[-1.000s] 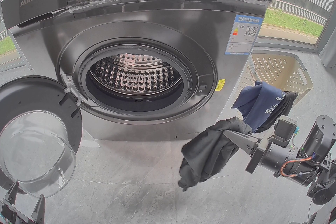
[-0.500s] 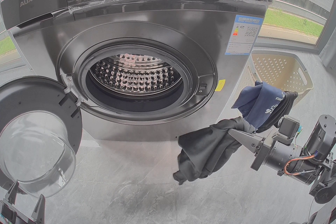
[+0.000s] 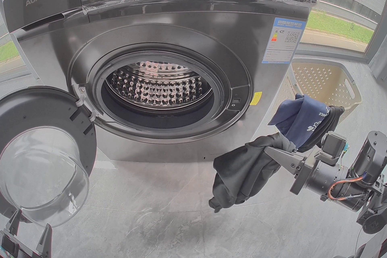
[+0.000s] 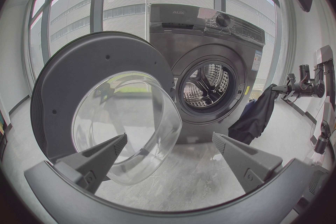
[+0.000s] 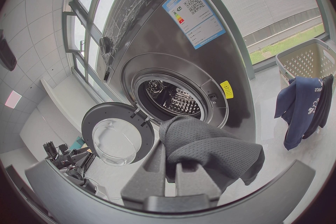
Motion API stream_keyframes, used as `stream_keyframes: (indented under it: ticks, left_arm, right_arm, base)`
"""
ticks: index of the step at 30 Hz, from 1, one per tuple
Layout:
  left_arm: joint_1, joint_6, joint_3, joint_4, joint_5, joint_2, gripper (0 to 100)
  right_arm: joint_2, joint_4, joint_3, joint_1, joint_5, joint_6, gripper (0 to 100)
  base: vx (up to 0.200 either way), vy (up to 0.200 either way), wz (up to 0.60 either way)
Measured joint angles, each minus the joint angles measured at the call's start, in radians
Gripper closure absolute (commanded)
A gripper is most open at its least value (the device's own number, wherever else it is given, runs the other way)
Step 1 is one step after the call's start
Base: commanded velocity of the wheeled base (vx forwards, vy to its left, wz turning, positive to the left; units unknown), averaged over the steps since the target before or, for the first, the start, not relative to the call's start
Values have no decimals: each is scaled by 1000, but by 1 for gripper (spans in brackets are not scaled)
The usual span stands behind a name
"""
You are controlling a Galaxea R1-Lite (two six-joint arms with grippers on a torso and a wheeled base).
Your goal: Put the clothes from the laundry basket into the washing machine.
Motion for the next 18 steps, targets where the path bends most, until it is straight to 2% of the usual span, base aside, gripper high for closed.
stream_keyframes:
  ticks: [7, 14, 18]
  left_arm:
    - [0, 0, 0, 0, 0, 0, 0]
    - [0, 0, 0, 0, 1, 0, 0]
    - [0, 0, 0, 0, 1, 0, 0]
  right_arm:
    - [0, 1, 4, 11, -6, -2, 100]
    - [4, 1, 9, 24, -33, -42, 100]
    - [6, -4, 10, 30, -26, -44, 100]
  base:
    - [0, 0, 0]
    - [0, 0, 0]
    - [0, 0, 0]
